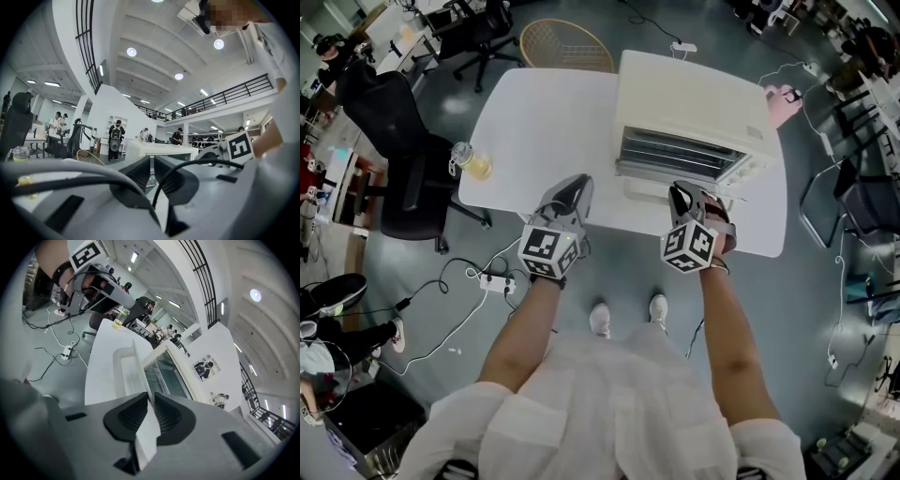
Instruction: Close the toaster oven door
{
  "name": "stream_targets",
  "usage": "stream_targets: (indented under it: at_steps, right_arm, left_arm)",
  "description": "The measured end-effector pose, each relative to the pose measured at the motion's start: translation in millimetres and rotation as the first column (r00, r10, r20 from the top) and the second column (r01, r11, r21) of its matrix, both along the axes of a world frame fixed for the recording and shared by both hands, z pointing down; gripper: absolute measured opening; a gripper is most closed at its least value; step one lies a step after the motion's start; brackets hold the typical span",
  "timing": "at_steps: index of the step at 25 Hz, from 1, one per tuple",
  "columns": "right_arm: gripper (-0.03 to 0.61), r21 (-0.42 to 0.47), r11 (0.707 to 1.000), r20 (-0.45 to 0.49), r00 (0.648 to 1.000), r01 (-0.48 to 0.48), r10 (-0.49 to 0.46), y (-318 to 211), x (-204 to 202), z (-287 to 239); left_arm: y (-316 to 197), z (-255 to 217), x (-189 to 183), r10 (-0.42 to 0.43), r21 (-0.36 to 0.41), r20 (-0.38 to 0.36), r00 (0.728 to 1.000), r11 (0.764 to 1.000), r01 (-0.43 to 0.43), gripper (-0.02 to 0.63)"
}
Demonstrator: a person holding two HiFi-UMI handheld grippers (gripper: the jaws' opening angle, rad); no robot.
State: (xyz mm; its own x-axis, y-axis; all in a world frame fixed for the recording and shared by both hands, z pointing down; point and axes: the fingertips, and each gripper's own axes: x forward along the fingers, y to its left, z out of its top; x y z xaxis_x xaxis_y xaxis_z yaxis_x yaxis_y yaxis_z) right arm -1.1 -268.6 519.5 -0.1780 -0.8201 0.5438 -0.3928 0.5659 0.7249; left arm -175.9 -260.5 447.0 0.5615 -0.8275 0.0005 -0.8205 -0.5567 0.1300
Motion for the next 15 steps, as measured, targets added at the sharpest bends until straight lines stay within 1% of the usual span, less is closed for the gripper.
stream_targets:
  at_steps: [7, 15]
  right_arm:
    - [0.054, 0.024, 1.0, 0.008, 1.0, -0.008, 0.007, -19.6, 2.1, -10.7]
    - [0.051, 0.015, 1.0, 0.031, 1.0, -0.005, 0.004, -35.9, 4.9, -19.1]
  left_arm:
    - [-11.6, -5.3, 0.8, -0.004, 0.008, 0.003, 1.0, 1.0, 0.004, 0.028]
    - [-24.8, -7.2, 6.2, -0.008, 0.011, 0.005, 1.0, 1.0, 0.008, 0.028]
